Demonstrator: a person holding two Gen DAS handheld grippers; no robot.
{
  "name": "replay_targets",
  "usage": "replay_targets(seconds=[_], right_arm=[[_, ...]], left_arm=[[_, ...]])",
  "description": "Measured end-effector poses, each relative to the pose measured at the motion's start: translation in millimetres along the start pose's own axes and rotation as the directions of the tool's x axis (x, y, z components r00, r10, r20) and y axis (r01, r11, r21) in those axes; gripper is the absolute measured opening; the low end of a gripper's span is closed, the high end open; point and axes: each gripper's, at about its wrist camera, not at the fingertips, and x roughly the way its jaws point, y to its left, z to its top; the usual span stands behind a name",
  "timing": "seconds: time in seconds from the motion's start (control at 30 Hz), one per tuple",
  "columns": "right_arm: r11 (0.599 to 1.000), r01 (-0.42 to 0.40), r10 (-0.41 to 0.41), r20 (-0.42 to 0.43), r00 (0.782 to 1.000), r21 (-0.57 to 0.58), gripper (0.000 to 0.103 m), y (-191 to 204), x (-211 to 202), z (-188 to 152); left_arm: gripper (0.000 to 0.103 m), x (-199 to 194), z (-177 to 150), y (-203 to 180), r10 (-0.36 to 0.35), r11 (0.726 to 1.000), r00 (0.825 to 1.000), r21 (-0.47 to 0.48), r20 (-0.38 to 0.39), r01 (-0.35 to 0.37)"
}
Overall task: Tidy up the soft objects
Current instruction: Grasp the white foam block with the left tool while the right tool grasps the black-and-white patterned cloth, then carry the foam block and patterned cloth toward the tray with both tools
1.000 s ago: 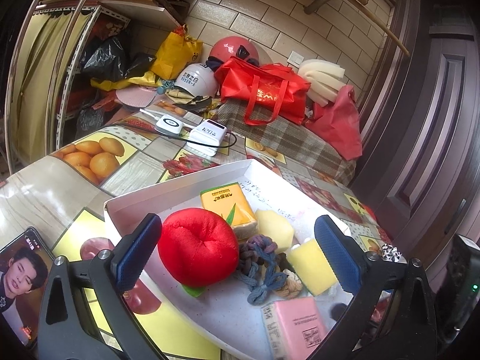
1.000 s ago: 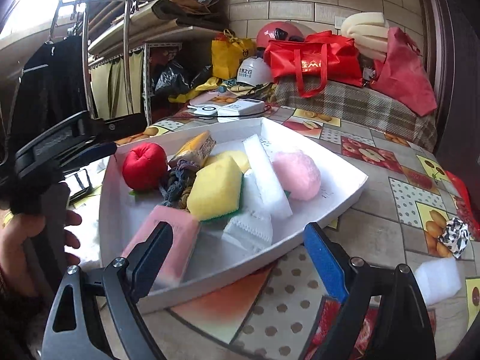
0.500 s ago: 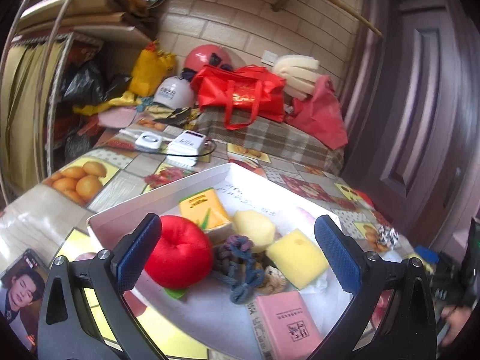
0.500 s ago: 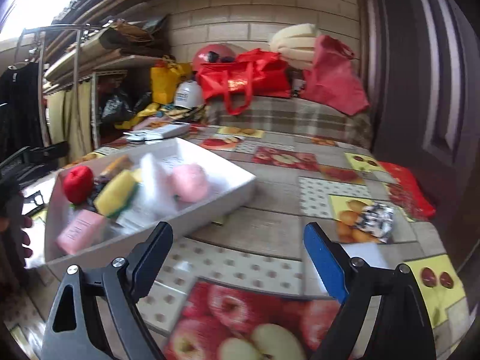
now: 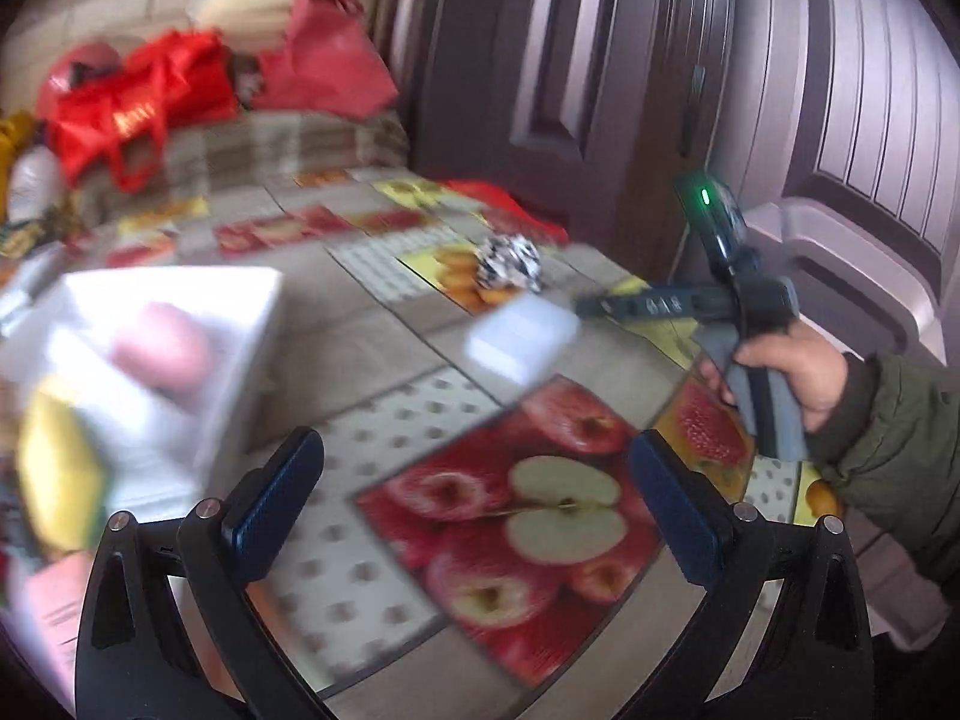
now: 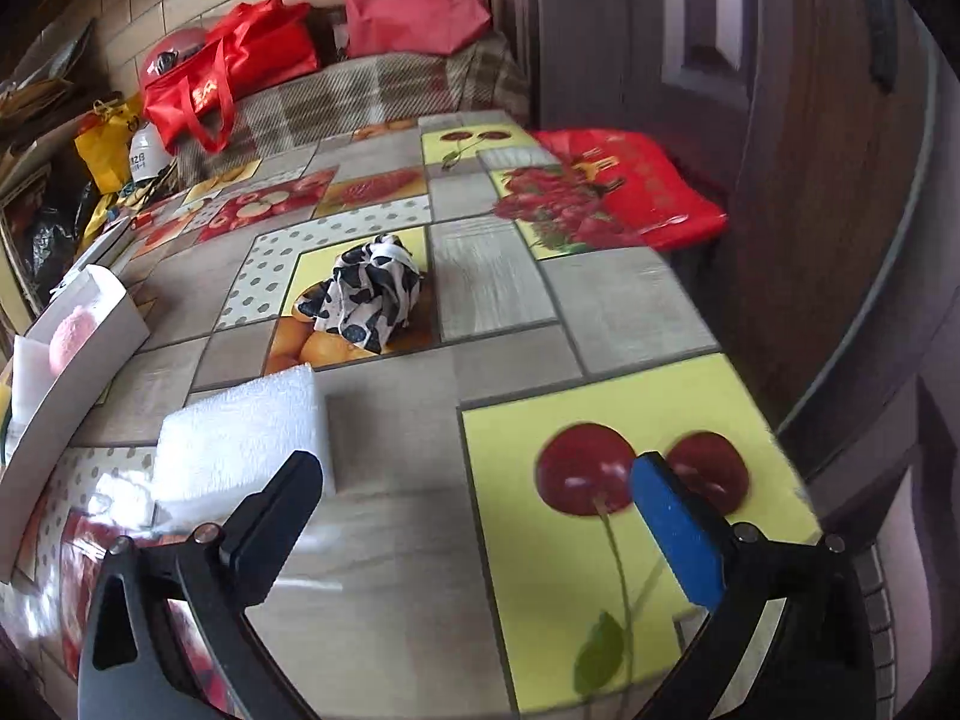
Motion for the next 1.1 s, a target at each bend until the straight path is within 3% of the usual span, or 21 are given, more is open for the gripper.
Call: replay_targets(seconds=[0.17,0.3,0.4,0.43,0.47,0.5,0.67,0.73,0.8,0.9,1.0,1.1], right_arm=[[0.997,-0.051,0.058,0.15,0.987,-0.052,0.103,13.8,2.8,30.3],[0.992,-0.085,0.091,0.053,0.994,-0.095,0.103,30.1,41.4,52.0],[0.993,-0.036,0.035,-0.01,0.999,-0.108,0.101,36.2,59.9,59.3],[0.994,-0.034,0.031,-0.03,0.999,-0.103,0.092,35.2,62.8,59.6],[0.994,-0.05,0.047,-0.041,0.998,-0.093,0.046,32.7,63.3,59.2],[0.995,-0.055,0.053,-0.031,0.998,-0.082,0.04,29.0,60.0,57.9],[0.999,-0.045,0.045,-0.016,0.999,-0.019,0.04,-0.4,46.9,46.5],[0.997,-0.066,0.067,-0.006,0.998,0.037,0.04,-11.3,45.3,45.8],[0.993,-0.091,0.092,-0.011,0.996,0.069,0.04,-17.7,46.5,45.0],[0.992,-0.1,0.101,-0.006,0.995,0.076,0.04,-18.6,45.6,46.0],[0.992,-0.097,0.097,0.003,0.995,0.08,0.04,-20.0,44.0,47.4],[0.992,-0.086,0.085,0.019,0.996,0.096,0.04,-23.0,41.7,47.5]], left_arm=[[0.102,39.1,15.4,-5.2,-0.019,0.999,0.997,-0.033,-0.077,0.016],[0.102,63.8,21.9,-8.8,-0.035,0.999,0.99,-0.038,-0.139,0.03],[0.102,79.3,29.7,-20.9,0.0,1.0,0.987,0.03,-0.159,0.005],[0.102,83.6,31.9,-24.8,0.018,0.998,0.988,0.057,-0.156,-0.009],[0.102,89.2,34.7,-28.3,0.034,0.996,0.987,0.083,-0.156,-0.021],[0.102,96.1,37.8,-32.6,0.048,0.994,0.985,0.107,-0.163,-0.031],[0.1,134.0,47.8,-46.6,0.098,0.976,0.966,0.213,-0.241,-0.045],[0.086,146.0,51.5,-50.0,0.126,0.969,0.959,0.24,-0.253,-0.064],[0.074,152.3,54.6,-52.1,0.127,0.965,0.96,0.253,-0.249,-0.062],[0.066,157.4,58.0,-51.0,0.091,0.97,0.961,0.24,-0.262,-0.026],[0.064,155.2,59.7,-52.2,0.09,0.97,0.965,0.24,-0.246,-0.029],[0.064,138.0,58.5,-59.7,0.095,0.961,0.983,0.272,-0.156,-0.049]])
